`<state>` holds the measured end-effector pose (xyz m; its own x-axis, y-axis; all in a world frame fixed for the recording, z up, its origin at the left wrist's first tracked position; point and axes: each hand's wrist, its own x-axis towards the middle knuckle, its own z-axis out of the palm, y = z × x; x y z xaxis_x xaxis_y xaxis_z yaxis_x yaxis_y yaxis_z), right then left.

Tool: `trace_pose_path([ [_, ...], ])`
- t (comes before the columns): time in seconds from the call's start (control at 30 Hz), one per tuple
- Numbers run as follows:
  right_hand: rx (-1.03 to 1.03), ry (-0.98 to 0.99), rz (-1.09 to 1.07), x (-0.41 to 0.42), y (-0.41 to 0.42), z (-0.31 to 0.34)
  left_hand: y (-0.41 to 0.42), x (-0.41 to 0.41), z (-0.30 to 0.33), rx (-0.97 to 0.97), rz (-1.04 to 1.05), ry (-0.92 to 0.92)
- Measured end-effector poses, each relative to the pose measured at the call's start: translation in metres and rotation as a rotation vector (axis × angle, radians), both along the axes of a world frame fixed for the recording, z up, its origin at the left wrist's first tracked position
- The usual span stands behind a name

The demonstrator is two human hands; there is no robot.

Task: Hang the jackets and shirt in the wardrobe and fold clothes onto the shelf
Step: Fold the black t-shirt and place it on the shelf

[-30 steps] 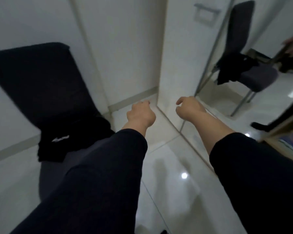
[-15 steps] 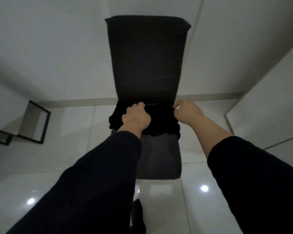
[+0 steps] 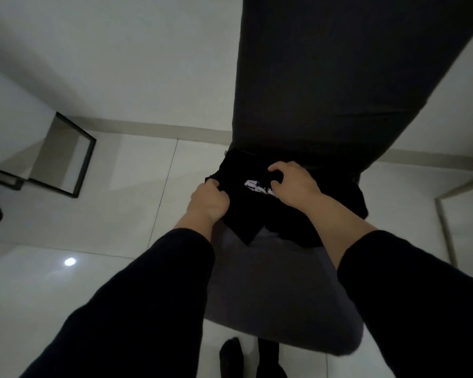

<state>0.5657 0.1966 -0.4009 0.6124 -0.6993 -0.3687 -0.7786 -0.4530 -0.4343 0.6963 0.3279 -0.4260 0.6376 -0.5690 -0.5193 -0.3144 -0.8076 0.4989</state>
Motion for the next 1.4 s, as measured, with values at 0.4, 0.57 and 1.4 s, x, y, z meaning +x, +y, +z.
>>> trace_pose_path([
  [0.4, -0.149, 0.08, 0.034, 0.057, -0.027, -0.124, -0.015, 0.012, -0.139, -0.072, 0.299, 0.128],
  [0.57, -0.177, 0.125, 0.08, 0.055, -0.019, -0.114, -0.022, 0.007, -0.116, -0.288, 0.394, -0.061],
  [1.4, 0.104, -0.85, -0.602, -0.108, -0.009, 0.308, -0.047, -0.057, 0.29, -0.953, 0.077, 0.021],
])
